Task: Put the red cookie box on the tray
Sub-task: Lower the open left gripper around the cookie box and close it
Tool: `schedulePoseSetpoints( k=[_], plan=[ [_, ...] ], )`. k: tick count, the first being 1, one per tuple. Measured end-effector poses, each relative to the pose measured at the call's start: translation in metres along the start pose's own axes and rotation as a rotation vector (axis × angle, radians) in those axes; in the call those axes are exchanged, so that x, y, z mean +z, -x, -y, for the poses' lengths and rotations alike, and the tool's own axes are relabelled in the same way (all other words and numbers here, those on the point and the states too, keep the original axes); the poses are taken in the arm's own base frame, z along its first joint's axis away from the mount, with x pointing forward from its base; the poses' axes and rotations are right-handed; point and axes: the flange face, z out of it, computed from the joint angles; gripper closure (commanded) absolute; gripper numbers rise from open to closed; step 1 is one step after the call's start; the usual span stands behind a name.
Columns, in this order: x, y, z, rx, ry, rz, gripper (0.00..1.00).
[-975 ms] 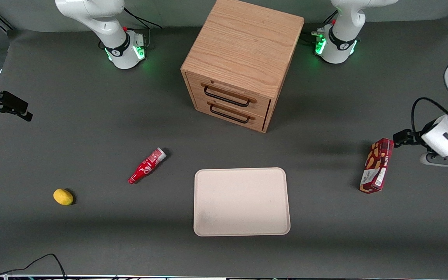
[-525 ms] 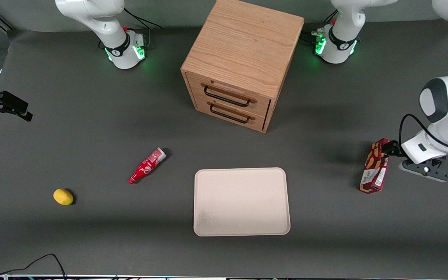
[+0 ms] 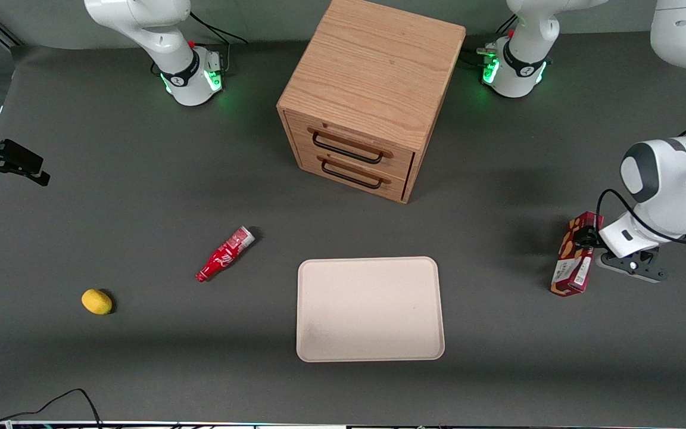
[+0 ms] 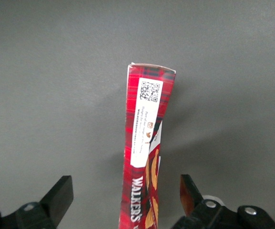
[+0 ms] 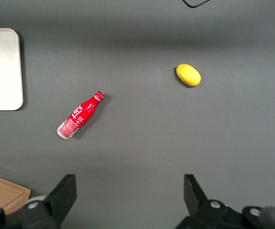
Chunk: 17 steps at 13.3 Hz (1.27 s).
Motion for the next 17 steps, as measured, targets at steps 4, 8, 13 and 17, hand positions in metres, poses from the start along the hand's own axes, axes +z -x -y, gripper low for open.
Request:
schedulePoseSetpoints(
  k=[4,8,13,17],
  plan=[
    [0.021,0.000,-0.002,-0.018,0.018,-0.003,0.00],
    [0.032,0.000,-0.002,-0.026,0.023,-0.009,0.00],
    [0.034,0.000,-0.003,-0.028,0.026,-0.012,1.00],
    [0.036,0.003,-0.001,-0.024,0.033,-0.020,1.00]
  ],
)
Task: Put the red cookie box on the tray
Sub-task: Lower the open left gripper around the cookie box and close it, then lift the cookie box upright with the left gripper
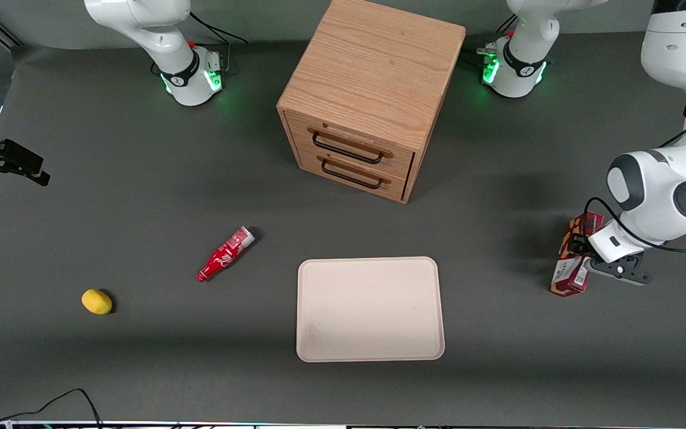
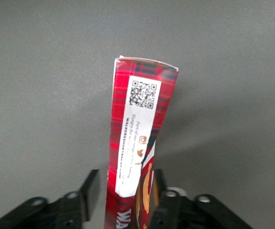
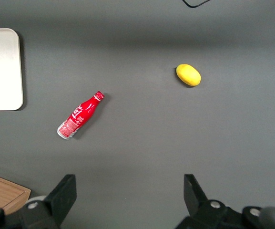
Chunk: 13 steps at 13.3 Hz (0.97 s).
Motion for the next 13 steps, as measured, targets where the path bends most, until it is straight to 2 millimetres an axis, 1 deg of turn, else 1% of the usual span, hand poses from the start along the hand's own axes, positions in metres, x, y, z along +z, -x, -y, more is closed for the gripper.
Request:
schedulePoseSetpoints(
  k=[5,6,7,8,9,10,13],
  plan=[
    [-0.001,0.001,0.000,0.002,0.003,-0.008,1.00],
    [-0.005,-0.001,0.001,0.002,0.000,-0.016,1.00],
    [-0.016,-0.003,0.001,0.003,-0.002,-0.024,1.00],
    [-0.032,-0.007,0.001,0.005,0.005,-0.018,1.00],
    [-0.057,-0.011,0.001,0.007,0.018,-0.001,1.00],
    [-0.087,-0.015,0.001,0.008,0.032,0.017,1.00],
    [-0.195,-0.022,-0.006,-0.014,0.068,0.064,1.00]
  ],
)
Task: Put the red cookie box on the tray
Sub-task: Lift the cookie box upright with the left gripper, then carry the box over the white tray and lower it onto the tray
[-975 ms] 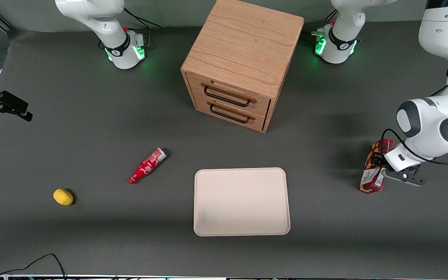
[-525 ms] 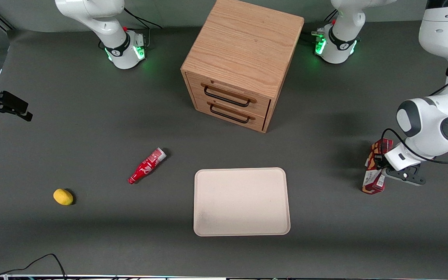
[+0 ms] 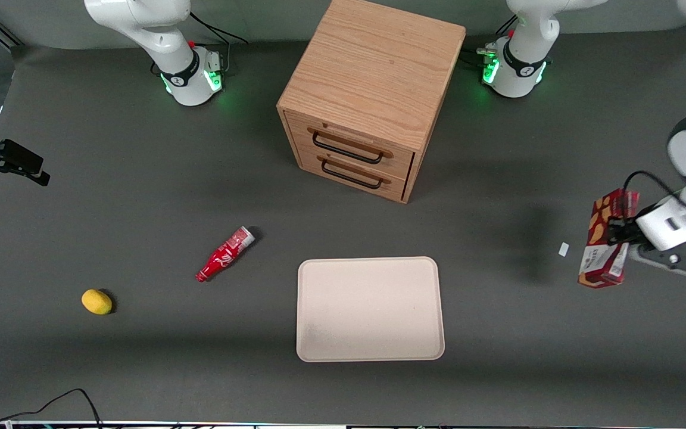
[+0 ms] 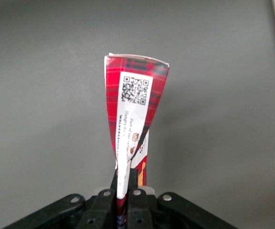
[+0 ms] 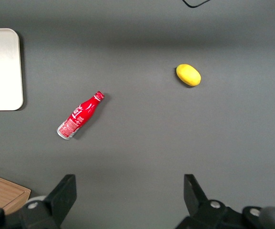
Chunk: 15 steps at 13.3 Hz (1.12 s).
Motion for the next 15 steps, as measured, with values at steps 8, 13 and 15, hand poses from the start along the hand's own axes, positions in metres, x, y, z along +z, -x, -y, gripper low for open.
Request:
schedulePoseSetpoints(
  k=[8,13,15],
  plan=[
    [-0.158,-0.013,-0.073,-0.110,0.017,0.015,1.00],
    [-0.101,-0.109,-0.210,-0.234,0.031,0.006,1.00],
    [-0.061,-0.150,-0.268,-0.277,0.044,-0.028,1.00]
  ],
)
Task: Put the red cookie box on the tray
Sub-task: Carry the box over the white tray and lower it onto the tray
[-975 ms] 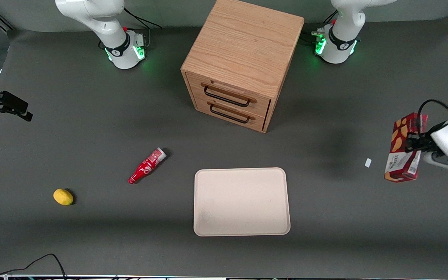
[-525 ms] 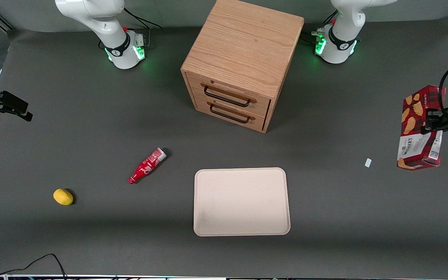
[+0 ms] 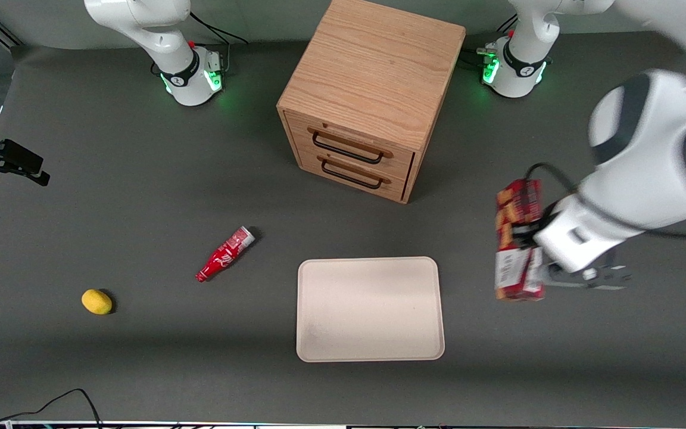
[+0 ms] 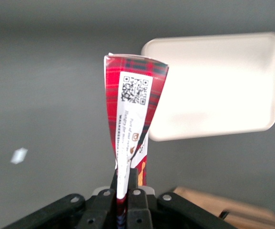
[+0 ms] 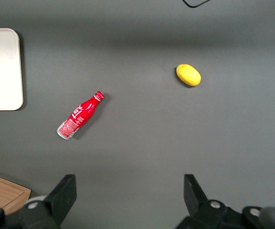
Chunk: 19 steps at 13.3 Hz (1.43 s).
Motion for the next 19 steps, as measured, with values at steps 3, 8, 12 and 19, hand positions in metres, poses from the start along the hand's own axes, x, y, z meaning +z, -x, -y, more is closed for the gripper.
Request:
schedulePoseSetpoints(
  k=[3,8,12,19],
  plan=[
    [0.076,-0.021,-0.057,-0.024,0.007,-0.051,1.00],
    [0.206,-0.039,-0.093,-0.056,-0.024,-0.128,1.00],
    [0.237,-0.048,-0.081,-0.063,-0.044,-0.144,1.00],
    [0.261,-0.052,-0.076,-0.053,-0.059,-0.163,0.94]
  ],
)
